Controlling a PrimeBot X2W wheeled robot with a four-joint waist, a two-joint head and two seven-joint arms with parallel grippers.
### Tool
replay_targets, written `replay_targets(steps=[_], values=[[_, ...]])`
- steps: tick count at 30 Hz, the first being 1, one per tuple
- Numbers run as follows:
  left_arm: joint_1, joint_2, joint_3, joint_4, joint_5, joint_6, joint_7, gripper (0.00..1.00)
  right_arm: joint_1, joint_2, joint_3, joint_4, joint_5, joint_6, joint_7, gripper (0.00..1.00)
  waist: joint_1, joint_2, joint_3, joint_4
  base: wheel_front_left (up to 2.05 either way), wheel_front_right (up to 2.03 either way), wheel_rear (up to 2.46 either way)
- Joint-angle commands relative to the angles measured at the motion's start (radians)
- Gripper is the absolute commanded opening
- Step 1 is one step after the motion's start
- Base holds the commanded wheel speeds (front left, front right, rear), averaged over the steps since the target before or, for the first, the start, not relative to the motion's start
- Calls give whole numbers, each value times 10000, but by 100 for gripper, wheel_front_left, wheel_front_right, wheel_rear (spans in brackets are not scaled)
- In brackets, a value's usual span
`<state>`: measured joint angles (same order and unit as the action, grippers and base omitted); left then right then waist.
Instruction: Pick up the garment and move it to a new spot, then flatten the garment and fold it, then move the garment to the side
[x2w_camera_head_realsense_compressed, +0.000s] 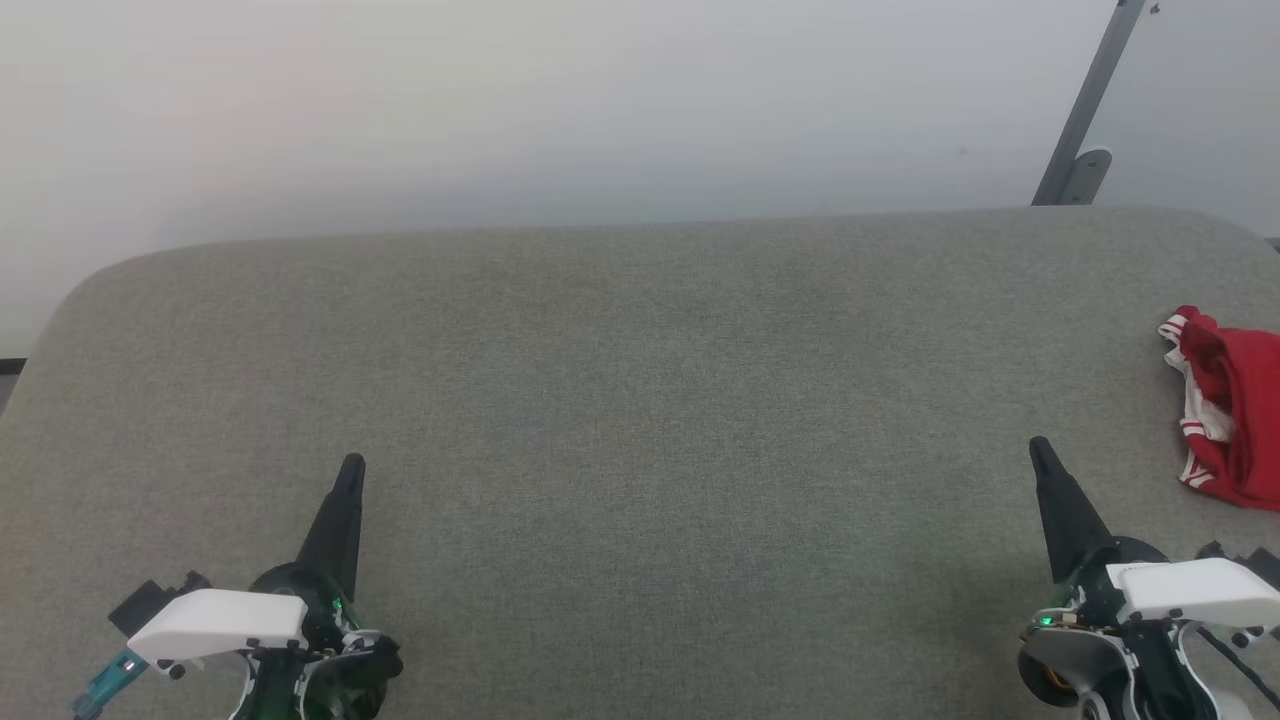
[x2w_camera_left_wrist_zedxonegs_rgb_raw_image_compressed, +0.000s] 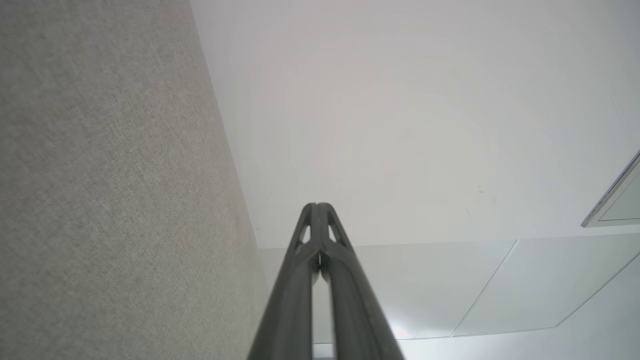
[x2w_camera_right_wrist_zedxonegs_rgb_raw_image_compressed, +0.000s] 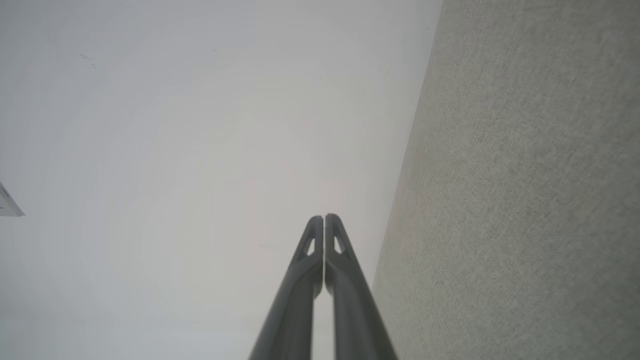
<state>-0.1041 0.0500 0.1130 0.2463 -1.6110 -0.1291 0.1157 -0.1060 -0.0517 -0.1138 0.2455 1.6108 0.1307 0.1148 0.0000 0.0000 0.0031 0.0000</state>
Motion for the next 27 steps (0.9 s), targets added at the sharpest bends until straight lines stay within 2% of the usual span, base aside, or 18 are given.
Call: replay_targets(steps=[1,27], values=[[-110,-23,23,-9,-33,-29,8,0,-52,40,-13,-30,40,0,24,0,0,0,0,0,0,0,0],[-110,-23,20,-8,-35,-29,6,0,-51,40,-10,-30,41,0,23,0,0,0,0,0,0,0,0]])
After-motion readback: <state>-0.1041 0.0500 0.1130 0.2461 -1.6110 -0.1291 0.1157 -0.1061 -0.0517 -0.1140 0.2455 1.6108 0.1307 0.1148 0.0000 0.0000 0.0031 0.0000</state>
